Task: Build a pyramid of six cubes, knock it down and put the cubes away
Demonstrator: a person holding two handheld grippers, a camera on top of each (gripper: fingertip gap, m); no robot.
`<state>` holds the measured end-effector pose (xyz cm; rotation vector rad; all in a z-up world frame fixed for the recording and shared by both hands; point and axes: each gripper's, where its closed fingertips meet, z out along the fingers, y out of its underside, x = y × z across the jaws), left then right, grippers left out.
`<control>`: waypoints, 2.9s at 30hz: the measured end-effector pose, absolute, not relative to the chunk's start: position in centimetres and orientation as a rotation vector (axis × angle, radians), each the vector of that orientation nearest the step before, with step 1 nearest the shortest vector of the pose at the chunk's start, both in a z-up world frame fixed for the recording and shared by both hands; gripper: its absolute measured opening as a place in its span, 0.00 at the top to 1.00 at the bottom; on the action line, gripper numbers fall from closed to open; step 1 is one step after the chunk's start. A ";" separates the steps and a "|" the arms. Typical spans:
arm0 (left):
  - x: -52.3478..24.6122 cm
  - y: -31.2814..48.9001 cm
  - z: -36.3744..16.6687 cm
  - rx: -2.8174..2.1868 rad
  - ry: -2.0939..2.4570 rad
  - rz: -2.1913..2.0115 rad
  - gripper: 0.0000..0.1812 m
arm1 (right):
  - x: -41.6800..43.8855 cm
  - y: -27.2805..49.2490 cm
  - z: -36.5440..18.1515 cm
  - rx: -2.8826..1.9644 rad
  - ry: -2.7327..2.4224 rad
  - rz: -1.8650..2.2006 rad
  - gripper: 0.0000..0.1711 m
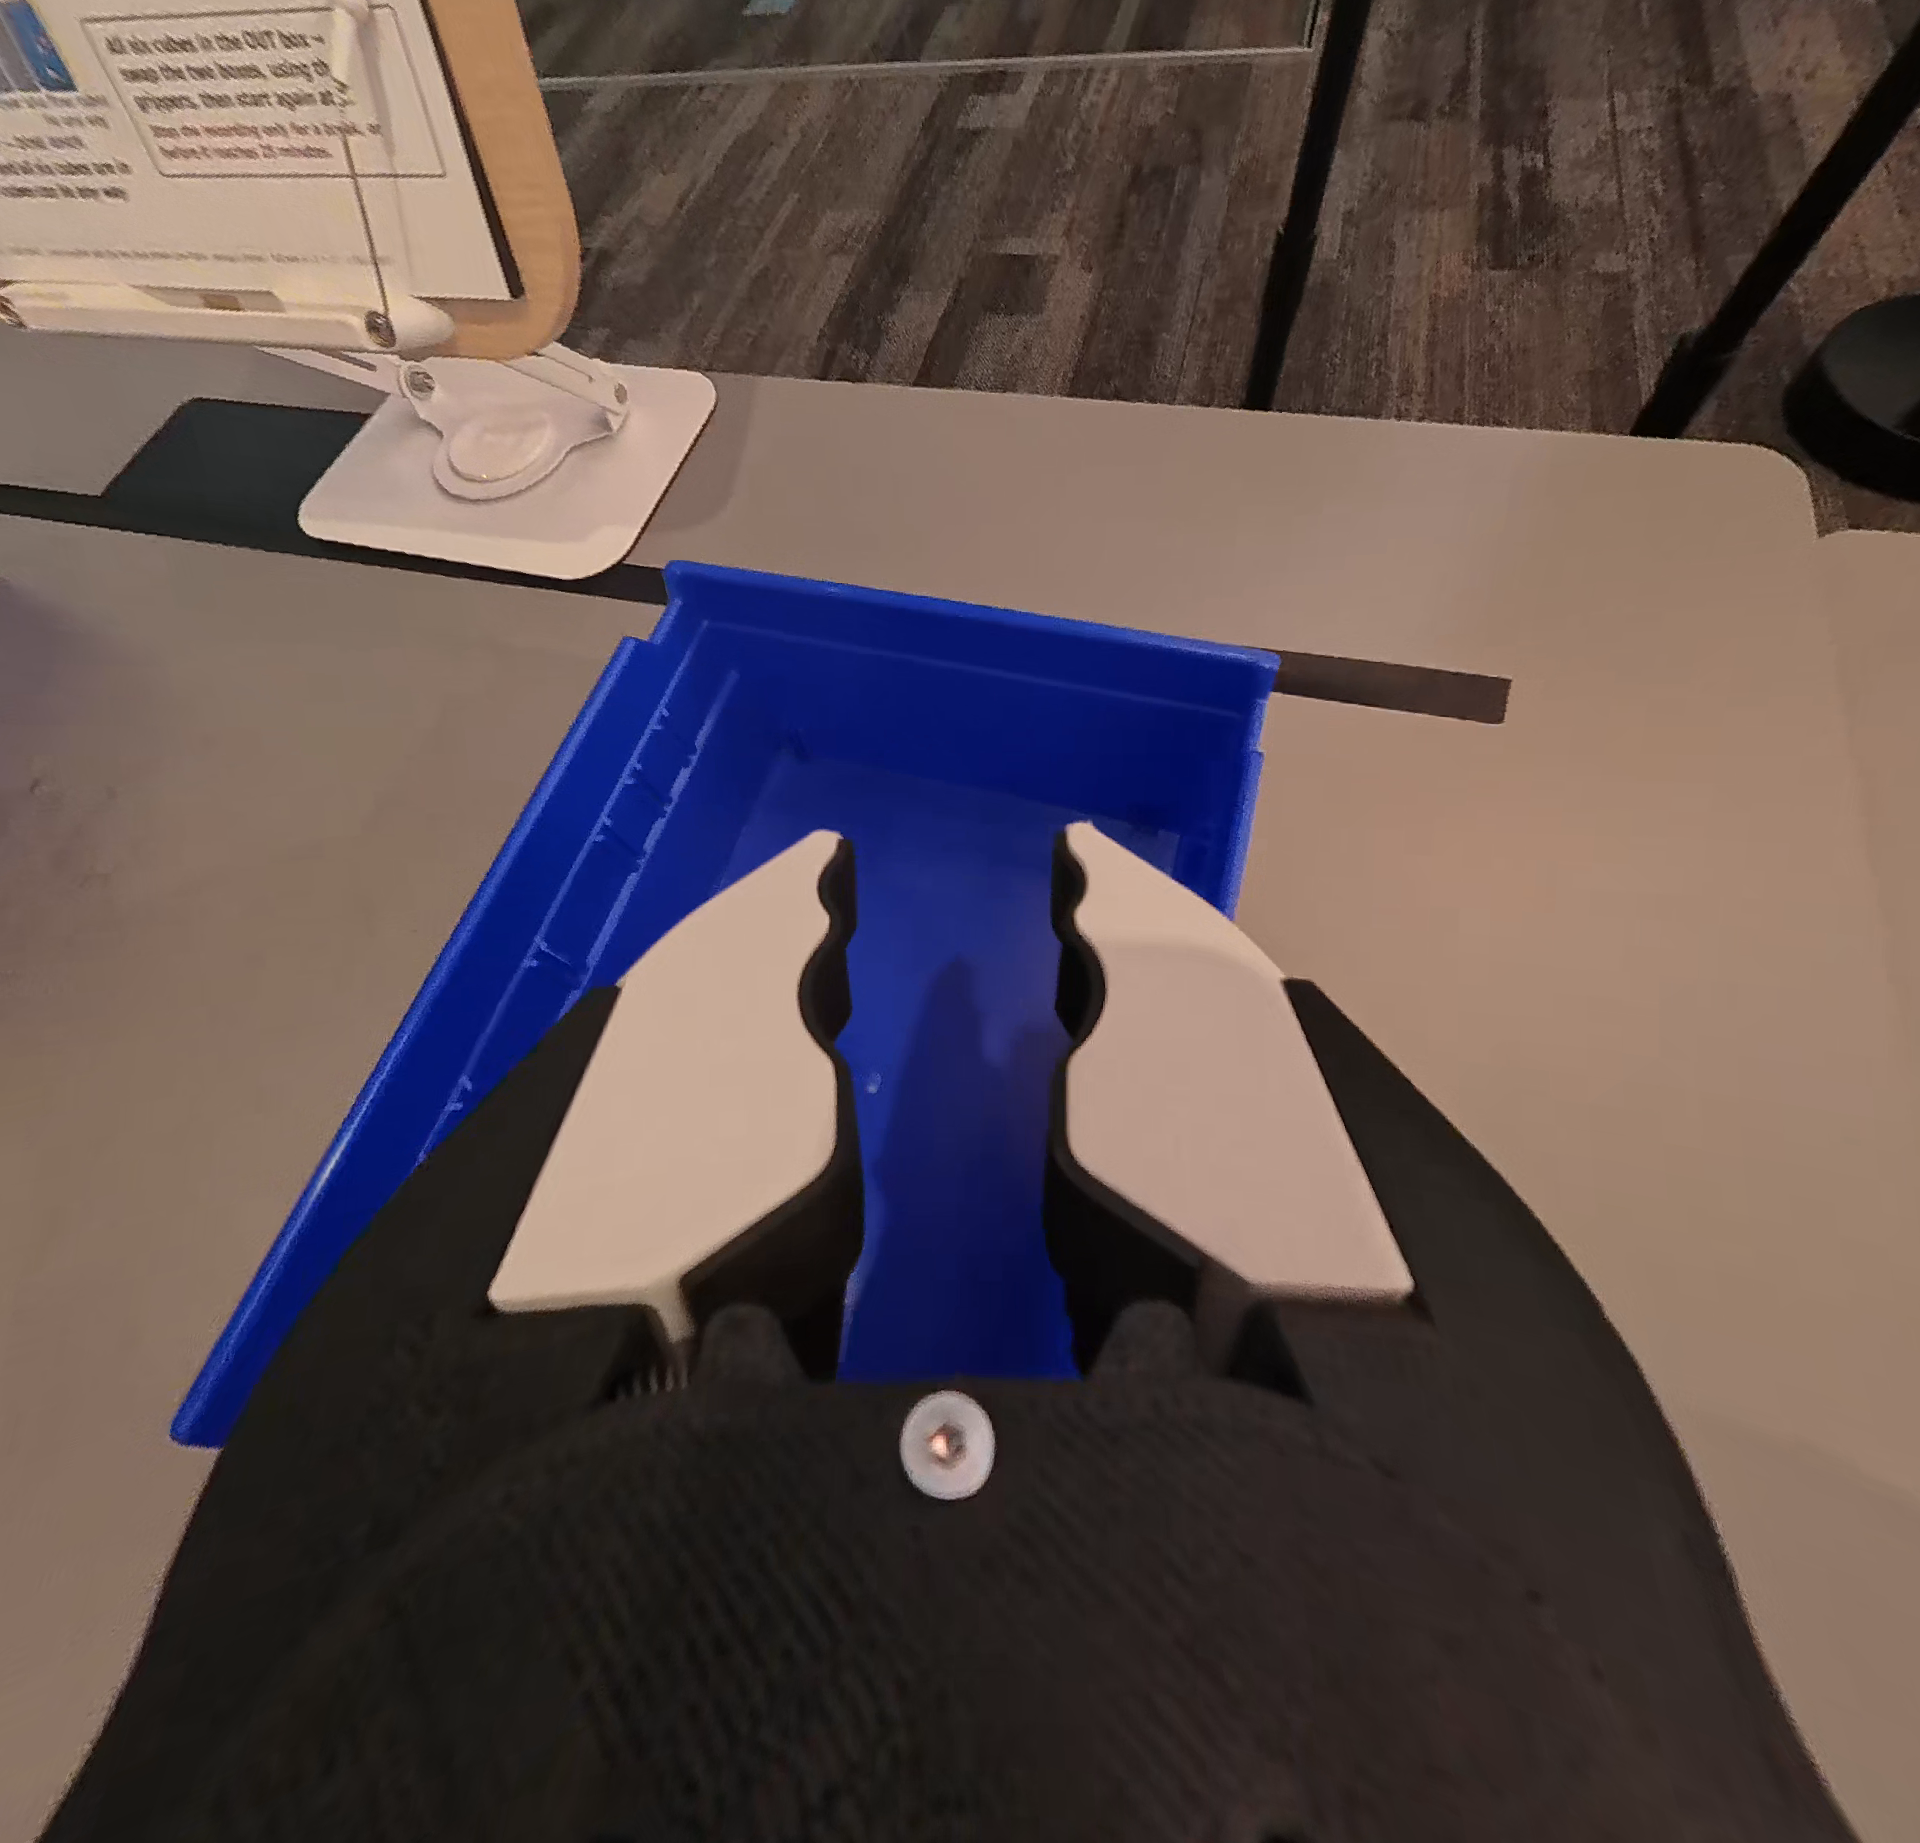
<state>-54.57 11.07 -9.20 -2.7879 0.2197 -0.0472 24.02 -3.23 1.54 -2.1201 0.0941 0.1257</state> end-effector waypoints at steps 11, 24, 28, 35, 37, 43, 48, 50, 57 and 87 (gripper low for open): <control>-50.9 13.3 -9.2 -2.598 0.749 0.040 0.94 | 23.2 -3.1 0.3 -2.170 0.073 0.139 0.78; -50.3 13.8 -9.1 -2.556 0.755 -0.025 0.94 | 22.8 -2.8 -0.8 -2.214 0.037 0.114 0.78; -50.3 14.4 -6.5 -2.431 0.693 -0.075 0.95 | 23.0 -2.7 0.9 -2.137 -0.002 0.045 0.78; -47.6 13.0 6.1 -1.886 0.612 -0.215 0.87 | 22.0 -3.4 9.0 -1.722 -0.080 -0.082 0.71; -46.5 11.6 8.5 -1.775 0.638 -0.246 0.85 | 21.3 -4.0 10.8 -1.608 -0.091 -0.043 0.63; -43.4 9.5 12.0 -1.584 0.693 -0.260 0.78 | 19.6 -5.2 12.6 -1.410 -0.111 0.194 0.55; -42.3 10.4 12.9 -1.481 0.648 -0.286 0.84 | 19.1 -5.4 13.1 -1.394 -0.135 0.189 0.59; -41.6 10.3 12.4 -1.492 0.667 -0.336 0.84 | 19.1 -5.7 13.6 -1.373 -0.149 0.146 0.62; -40.5 9.5 12.2 -1.455 0.753 -0.368 0.94 | 18.3 -6.1 14.2 -1.342 -0.198 0.105 0.63; -34.3 10.0 -6.5 -2.029 1.520 -0.197 0.87 | 13.8 -7.0 12.4 -1.382 -0.459 0.343 1.00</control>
